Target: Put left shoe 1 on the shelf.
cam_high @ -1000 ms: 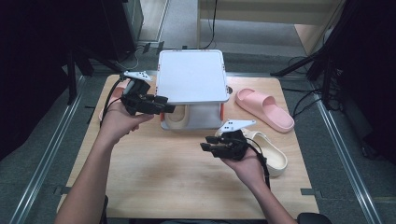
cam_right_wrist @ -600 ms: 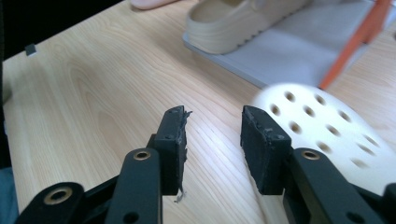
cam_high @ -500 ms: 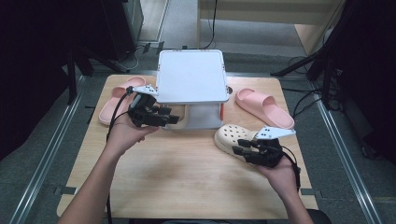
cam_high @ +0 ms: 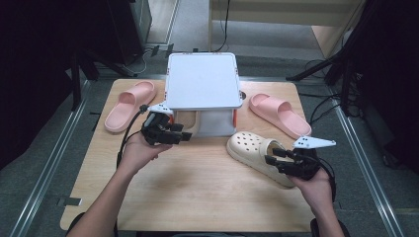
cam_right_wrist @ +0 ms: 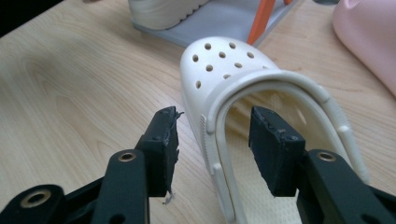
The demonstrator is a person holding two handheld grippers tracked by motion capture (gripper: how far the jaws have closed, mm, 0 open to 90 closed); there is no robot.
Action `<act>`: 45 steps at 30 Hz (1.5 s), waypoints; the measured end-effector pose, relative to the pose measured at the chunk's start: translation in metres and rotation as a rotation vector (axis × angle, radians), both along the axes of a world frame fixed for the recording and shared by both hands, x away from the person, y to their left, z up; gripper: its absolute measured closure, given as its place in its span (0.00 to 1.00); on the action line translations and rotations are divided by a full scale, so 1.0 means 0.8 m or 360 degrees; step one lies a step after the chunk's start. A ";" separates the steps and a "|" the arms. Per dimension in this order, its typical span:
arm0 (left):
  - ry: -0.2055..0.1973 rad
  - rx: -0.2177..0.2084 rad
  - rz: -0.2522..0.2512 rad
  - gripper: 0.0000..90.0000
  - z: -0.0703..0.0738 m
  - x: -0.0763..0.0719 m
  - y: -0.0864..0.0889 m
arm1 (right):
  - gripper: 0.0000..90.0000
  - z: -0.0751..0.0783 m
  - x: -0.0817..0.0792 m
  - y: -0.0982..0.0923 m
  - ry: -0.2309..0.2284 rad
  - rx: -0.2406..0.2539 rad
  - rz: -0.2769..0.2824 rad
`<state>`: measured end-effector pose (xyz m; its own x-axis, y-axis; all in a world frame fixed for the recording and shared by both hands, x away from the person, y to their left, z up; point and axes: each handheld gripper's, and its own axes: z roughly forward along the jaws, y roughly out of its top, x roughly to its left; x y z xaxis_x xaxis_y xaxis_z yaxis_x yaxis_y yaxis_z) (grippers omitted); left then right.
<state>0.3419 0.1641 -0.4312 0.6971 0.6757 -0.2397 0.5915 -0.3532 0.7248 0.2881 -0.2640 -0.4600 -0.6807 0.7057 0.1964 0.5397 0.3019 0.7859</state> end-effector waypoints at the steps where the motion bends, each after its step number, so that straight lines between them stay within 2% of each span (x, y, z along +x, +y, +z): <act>1: -0.0003 -0.0002 0.0002 0.51 -0.001 0.000 0.000 | 0.58 -0.003 0.002 0.001 0.0010 -0.0009 0.0000; 5: -0.0034 -0.0001 -0.0004 0.51 -0.002 -0.001 -0.001 | 0.58 -0.016 0.012 0.014 0.0034 -0.0058 0.0032; 9: -0.0052 0.0020 -0.0015 0.50 -0.004 -0.002 -0.004 | 0.61 -0.027 0.026 0.029 0.0084 -0.0070 0.0069; 13: -0.0054 0.0025 -0.0015 0.50 -0.004 -0.002 -0.004 | 0.72 -0.033 0.035 0.040 0.0128 -0.0106 0.0068; 15: -0.0033 0.0010 -0.0017 0.55 -0.003 -0.002 -0.003 | 0.82 -0.038 0.039 0.041 0.0193 -0.0138 0.0040; 17: -0.0022 -0.0003 -0.0022 0.60 -0.003 -0.002 -0.003 | 0.84 -0.038 0.041 0.041 0.0227 -0.0123 0.0041; 21: -0.0012 -0.0011 -0.0030 0.65 -0.002 -0.003 -0.005 | 0.86 -0.035 0.041 0.041 0.0218 -0.0139 0.0045; 23: 0.0007 -0.0039 -0.0037 0.64 -0.002 -0.003 -0.004 | 0.87 -0.031 0.040 0.040 0.0210 -0.0105 0.0032; 25: -0.0002 -0.0047 -0.0028 0.64 -0.001 -0.004 -0.005 | 0.87 -0.027 0.039 0.039 0.0227 -0.0068 0.0019; 29: 0.0008 -0.0047 -0.0031 0.67 0.001 -0.007 -0.007 | 0.87 -0.021 0.035 0.049 0.0219 -0.0088 0.0033; 32: -0.0016 -0.0056 -0.0033 0.73 0.001 -0.011 -0.006 | 0.87 -0.016 0.032 0.061 0.0200 -0.0077 0.0066; 35: 0.0008 -0.0092 -0.0032 0.75 0.000 -0.014 -0.004 | 0.86 -0.012 0.030 0.074 0.0187 -0.0060 0.0104; 38: 0.0022 -0.0114 -0.0038 0.76 -0.001 -0.019 -0.003 | 0.86 -0.010 0.029 0.092 0.0178 -0.0077 0.0163; 45: 0.0026 -0.0051 -0.0029 0.79 -0.008 -0.026 -0.006 | 0.86 -0.015 0.032 0.136 0.0179 -0.0115 0.0287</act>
